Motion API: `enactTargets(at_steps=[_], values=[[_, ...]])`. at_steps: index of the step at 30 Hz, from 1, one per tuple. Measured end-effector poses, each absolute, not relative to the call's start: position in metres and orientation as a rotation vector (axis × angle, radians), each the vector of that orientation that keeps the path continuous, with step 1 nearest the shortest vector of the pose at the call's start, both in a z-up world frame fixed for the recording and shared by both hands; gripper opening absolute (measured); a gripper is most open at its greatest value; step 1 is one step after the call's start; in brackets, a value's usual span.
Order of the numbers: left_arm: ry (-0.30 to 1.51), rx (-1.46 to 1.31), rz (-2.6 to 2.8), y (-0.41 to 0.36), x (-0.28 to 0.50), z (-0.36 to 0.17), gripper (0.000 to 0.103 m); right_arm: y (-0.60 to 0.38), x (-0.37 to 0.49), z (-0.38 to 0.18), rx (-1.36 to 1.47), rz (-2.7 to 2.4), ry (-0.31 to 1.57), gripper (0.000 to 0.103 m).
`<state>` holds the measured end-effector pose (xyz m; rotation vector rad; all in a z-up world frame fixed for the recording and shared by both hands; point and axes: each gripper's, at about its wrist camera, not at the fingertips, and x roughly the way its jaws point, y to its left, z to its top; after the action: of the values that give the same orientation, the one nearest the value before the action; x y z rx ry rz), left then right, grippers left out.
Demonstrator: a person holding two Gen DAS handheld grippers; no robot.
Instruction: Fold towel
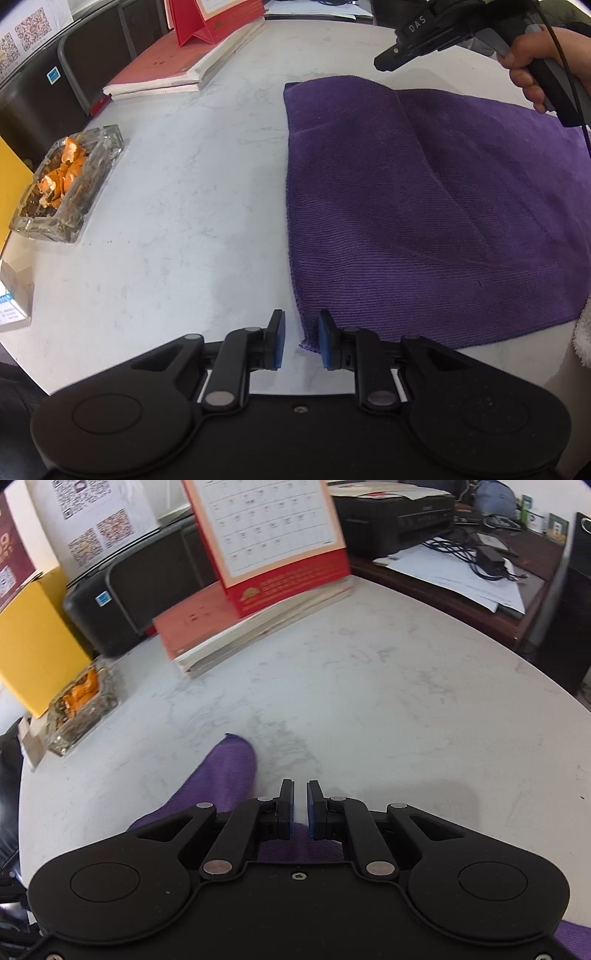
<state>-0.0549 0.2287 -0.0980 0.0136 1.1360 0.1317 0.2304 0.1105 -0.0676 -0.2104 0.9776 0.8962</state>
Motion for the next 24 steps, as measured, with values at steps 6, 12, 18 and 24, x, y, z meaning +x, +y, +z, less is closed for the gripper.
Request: enactTargets(at_steps=[6,12,18,24], values=[[1.136,0.006,0.133,0.230,-0.055,-0.097,0.018,0.136,0.224,-0.070,-0.327,0.965,0.970,0.017],[1.141,0.017,0.132,0.229,-0.054,-0.097,0.018,0.155,0.228,-0.059,-0.368,1.038,0.950,0.044],[1.148,0.024,0.130,0.229,-0.053,-0.097,0.018,0.198,0.239,-0.067,-0.446,1.087,0.988,0.045],[1.151,0.026,0.131,0.229,-0.053,-0.097,0.018,0.224,0.232,-0.084,-0.571,1.119,0.987,0.046]])
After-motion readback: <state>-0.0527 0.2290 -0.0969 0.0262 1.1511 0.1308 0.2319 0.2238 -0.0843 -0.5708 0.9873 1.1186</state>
